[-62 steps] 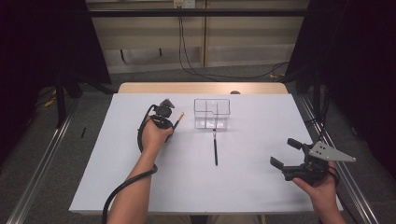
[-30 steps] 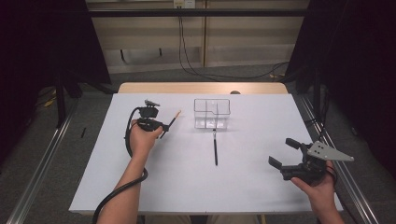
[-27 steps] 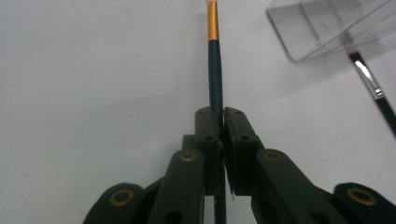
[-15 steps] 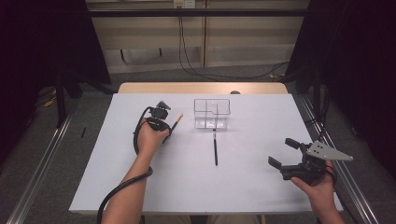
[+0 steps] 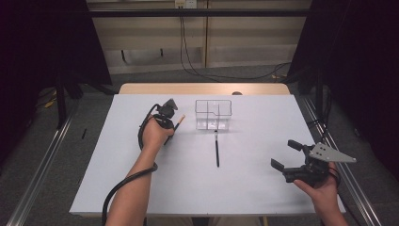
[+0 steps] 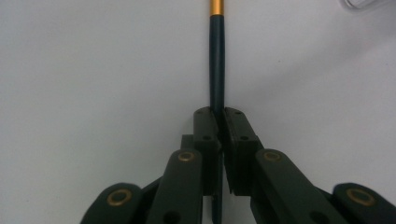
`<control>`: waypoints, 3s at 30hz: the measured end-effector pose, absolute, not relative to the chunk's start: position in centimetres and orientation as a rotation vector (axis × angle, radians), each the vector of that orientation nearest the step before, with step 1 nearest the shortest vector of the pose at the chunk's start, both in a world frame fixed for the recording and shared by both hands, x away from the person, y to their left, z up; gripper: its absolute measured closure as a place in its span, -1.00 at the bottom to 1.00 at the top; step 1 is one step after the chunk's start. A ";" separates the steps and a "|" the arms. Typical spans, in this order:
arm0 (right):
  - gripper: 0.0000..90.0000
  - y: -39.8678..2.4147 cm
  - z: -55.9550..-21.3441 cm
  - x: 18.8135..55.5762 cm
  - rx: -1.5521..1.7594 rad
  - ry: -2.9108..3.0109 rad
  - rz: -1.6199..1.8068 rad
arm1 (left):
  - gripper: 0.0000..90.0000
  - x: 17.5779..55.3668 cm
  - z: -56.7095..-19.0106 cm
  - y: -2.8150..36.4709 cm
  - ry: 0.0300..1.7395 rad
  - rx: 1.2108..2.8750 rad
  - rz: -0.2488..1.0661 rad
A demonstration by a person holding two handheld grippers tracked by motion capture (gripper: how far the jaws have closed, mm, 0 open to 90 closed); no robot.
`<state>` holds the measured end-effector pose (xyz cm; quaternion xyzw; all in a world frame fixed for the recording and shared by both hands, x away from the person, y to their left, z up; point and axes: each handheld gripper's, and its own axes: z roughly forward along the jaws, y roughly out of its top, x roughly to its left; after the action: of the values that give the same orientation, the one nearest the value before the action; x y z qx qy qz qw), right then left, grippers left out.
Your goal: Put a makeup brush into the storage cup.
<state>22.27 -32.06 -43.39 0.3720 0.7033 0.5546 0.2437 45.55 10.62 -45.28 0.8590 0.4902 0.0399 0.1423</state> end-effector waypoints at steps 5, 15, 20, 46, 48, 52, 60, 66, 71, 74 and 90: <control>-0.97 -32.0 -43.3 22.4 1.015 1.916 1.522 | 0.89 44.8 -45.3 12.0 1.415 2.365 0.093; -0.97 -31.7 -43.3 22.5 1.025 1.915 1.533 | 0.89 42.7 -44.4 14.3 1.345 2.106 0.049; -0.97 -31.4 -43.2 22.5 1.024 1.916 1.540 | 0.89 41.5 -43.5 15.3 1.282 2.025 0.074; -0.97 -30.4 -43.1 23.3 1.037 1.920 1.561 | 0.89 37.3 -42.3 14.9 0.990 1.802 -0.060; -0.97 -30.4 -43.1 23.3 1.039 1.918 1.565 | 0.89 37.2 -42.3 14.8 0.975 1.803 -0.063; -0.97 -30.3 -43.1 23.5 1.049 1.915 1.574 | 0.89 36.7 -42.2 14.4 0.953 1.801 -0.080; -0.97 -29.8 -43.0 23.8 1.048 1.937 1.585 | 0.89 36.0 -42.2 13.5 0.904 1.809 -0.099; -0.97 -29.1 -42.9 24.2 1.034 1.959 1.586 | 0.89 35.3 -42.1 12.6 0.862 1.834 -0.100; -0.97 -28.4 -42.9 24.7 1.035 1.978 1.590 | 0.89 34.8 -42.0 12.1 0.831 1.843 -0.113; -0.97 -28.2 -42.8 24.9 1.033 1.981 1.604 | 0.89 34.5 -42.0 11.6 0.813 1.852 -0.113; -0.91 -26.2 -42.4 26.1 1.008 2.002 1.647 | 0.89 33.6 -42.3 10.5 0.763 1.855 -0.132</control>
<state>26.07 -26.19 -42.38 0.3564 0.7083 0.5825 0.1791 33.61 10.54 -42.28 0.7790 0.3205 -0.0555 0.5361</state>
